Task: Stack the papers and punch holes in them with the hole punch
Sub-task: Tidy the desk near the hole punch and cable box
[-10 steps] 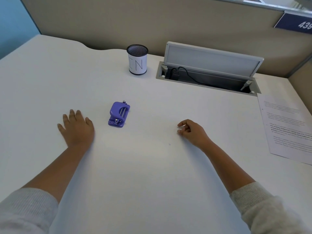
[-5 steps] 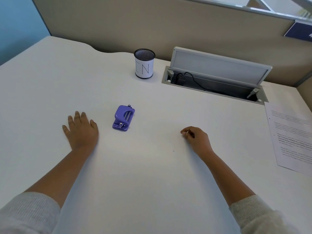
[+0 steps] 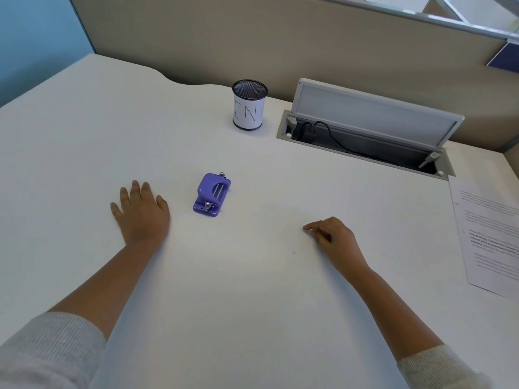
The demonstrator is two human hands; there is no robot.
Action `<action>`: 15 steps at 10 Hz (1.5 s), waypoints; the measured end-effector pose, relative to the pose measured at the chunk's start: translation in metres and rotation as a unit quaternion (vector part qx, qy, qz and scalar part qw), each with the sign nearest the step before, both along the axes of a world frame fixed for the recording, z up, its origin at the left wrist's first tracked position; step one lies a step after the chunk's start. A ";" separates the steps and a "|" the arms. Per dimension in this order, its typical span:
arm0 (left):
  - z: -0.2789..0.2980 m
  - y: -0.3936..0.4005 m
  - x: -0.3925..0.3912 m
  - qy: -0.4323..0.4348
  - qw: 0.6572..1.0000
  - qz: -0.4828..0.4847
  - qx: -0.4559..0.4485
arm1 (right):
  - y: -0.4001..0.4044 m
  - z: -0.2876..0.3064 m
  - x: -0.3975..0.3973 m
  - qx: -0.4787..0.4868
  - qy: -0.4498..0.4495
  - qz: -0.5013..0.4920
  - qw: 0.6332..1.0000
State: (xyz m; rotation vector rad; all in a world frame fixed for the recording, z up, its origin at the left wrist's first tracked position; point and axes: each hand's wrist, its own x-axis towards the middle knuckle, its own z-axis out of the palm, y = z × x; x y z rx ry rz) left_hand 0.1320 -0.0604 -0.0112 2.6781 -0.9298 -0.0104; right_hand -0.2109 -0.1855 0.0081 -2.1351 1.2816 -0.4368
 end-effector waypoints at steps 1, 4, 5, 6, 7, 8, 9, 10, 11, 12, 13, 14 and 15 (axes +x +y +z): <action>0.000 0.000 0.000 -0.001 1.000 -0.001 0.000 | -0.003 0.000 -0.003 -0.014 0.025 0.002 1.000; -0.003 0.000 0.001 -0.006 1.000 -0.001 -0.003 | -0.024 0.006 -0.008 0.127 -0.067 -0.078 0.987; -0.003 0.000 0.001 -0.009 1.000 0.000 -0.005 | -0.027 0.007 -0.006 0.123 -0.047 -0.071 0.989; -0.004 0.000 0.001 -0.010 1.000 -0.002 -0.006 | -0.030 0.008 -0.003 0.121 -0.035 -0.066 0.990; -0.004 0.001 0.001 -0.011 1.000 -0.002 -0.007 | -0.031 0.009 -0.001 0.129 -0.042 -0.069 0.988; -0.003 0.000 0.001 -0.010 1.000 -0.002 -0.008 | -0.029 0.009 0.002 0.102 -0.026 -0.072 0.992; -0.002 0.000 0.000 -0.009 1.000 -0.002 -0.005 | -0.026 0.009 0.007 0.061 -0.001 -0.070 0.996; -0.001 0.000 -0.001 -0.008 1.000 -0.002 -0.003 | -0.024 0.011 0.010 0.022 0.034 -0.059 0.997; 0.000 0.000 -0.001 -0.007 1.000 -0.002 0.000 | -0.019 0.013 0.012 -0.022 0.091 -0.037 0.995; 0.000 0.000 -0.001 -0.006 1.000 -0.001 0.000 | -0.015 0.015 0.015 -0.072 0.142 -0.013 0.987; -0.001 0.000 0.000 -0.006 1.000 0.000 0.001 | -0.014 0.017 0.017 -0.090 0.167 0.001 0.982; -0.002 -0.001 0.000 -0.007 1.000 0.001 0.002 | -0.017 0.019 0.018 -0.088 0.178 0.010 0.980; -0.003 0.000 0.001 -0.010 1.000 0.000 0.002 | -0.020 0.020 0.020 -0.080 0.189 0.014 0.979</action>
